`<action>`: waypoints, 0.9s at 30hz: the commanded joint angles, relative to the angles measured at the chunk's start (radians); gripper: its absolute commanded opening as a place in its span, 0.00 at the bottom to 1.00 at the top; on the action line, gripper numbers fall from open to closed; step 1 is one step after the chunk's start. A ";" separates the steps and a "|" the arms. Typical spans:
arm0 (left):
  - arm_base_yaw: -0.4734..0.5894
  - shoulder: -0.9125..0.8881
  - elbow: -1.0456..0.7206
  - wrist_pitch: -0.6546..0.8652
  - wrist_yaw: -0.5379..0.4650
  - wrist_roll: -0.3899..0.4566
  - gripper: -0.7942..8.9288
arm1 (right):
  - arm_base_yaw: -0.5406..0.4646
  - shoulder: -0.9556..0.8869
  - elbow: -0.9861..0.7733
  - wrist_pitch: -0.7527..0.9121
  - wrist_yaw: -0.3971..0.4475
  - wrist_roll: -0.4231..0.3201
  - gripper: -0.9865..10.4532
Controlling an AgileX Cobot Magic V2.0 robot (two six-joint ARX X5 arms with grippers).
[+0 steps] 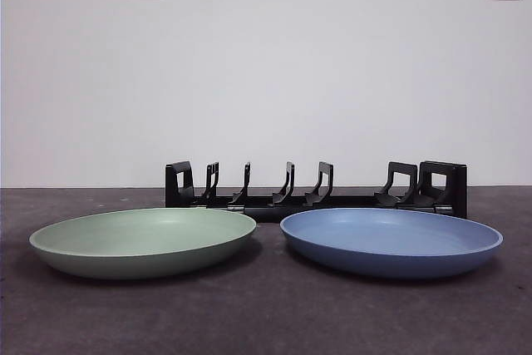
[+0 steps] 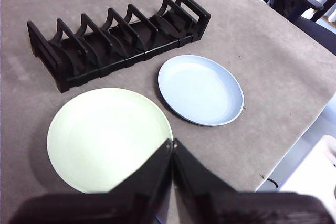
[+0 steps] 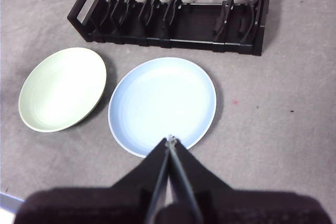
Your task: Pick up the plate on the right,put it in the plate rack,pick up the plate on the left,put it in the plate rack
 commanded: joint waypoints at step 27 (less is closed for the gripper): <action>-0.374 0.229 0.106 0.112 0.003 0.174 0.84 | 0.031 0.631 0.003 0.143 0.038 0.043 0.58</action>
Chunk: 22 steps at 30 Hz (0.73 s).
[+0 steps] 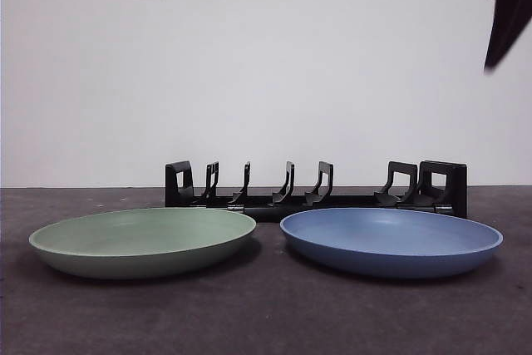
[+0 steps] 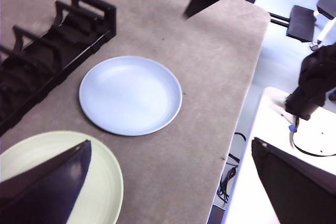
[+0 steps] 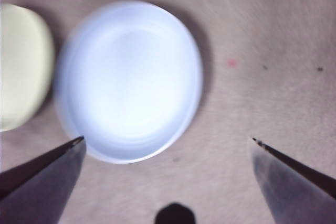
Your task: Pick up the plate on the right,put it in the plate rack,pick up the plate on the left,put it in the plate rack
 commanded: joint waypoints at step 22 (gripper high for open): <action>-0.067 0.076 0.011 0.003 -0.078 0.066 0.84 | 0.150 0.430 0.003 0.256 0.162 0.060 0.49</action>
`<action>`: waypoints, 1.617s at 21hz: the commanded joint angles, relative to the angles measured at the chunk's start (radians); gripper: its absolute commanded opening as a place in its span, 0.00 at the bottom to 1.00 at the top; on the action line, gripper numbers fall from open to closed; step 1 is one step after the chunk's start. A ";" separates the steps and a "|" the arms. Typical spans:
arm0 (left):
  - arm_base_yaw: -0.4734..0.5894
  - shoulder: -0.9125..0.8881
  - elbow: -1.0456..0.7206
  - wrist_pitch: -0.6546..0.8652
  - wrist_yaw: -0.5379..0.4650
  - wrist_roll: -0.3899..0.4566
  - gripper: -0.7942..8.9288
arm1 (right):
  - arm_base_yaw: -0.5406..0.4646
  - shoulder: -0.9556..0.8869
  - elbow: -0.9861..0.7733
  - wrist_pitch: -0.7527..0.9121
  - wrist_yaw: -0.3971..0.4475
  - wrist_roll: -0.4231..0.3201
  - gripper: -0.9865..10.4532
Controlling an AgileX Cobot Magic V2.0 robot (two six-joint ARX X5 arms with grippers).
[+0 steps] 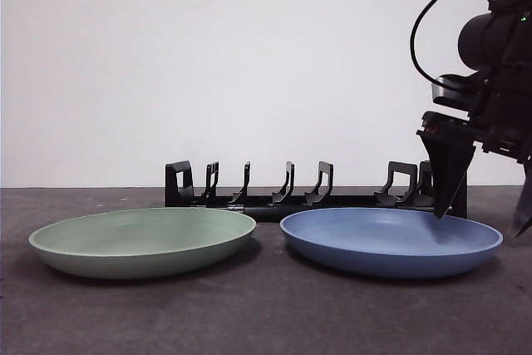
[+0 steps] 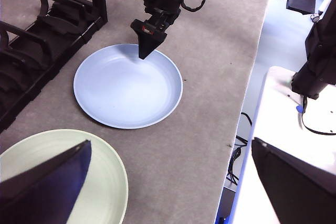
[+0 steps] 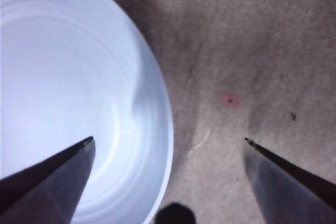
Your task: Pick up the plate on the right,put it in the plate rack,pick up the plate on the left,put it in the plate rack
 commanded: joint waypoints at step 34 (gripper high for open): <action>-0.451 0.122 0.000 0.118 -0.660 0.510 0.84 | 0.021 -0.234 0.395 -0.463 -0.192 -0.064 0.07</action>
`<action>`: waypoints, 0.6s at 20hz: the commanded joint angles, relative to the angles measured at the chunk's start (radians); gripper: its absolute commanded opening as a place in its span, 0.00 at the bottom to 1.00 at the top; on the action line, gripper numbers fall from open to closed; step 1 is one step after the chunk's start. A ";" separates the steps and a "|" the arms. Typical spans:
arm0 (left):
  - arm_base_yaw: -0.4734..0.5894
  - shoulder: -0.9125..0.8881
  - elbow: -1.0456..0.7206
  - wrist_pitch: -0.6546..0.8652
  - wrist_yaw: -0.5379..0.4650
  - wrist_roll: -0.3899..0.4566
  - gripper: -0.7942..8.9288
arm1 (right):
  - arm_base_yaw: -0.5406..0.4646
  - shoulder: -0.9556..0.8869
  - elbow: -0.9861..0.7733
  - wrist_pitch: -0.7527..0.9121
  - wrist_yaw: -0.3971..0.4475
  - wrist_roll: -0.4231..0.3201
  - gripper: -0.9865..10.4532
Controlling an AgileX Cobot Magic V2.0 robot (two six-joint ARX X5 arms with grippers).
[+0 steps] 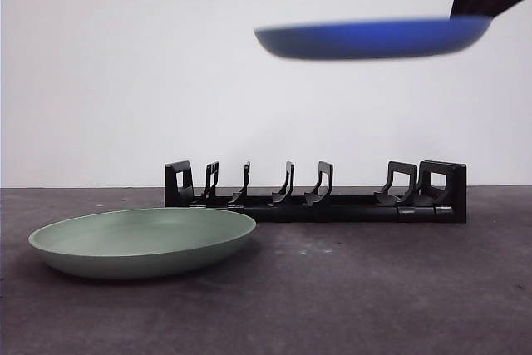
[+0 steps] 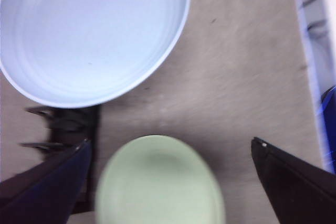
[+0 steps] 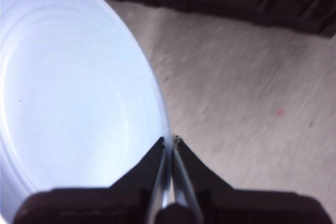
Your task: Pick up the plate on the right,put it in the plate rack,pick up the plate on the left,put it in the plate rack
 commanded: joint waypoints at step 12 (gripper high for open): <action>-0.109 0.144 0.000 0.192 -0.188 0.280 0.73 | 0.065 0.007 0.042 -0.090 -0.096 -0.006 0.07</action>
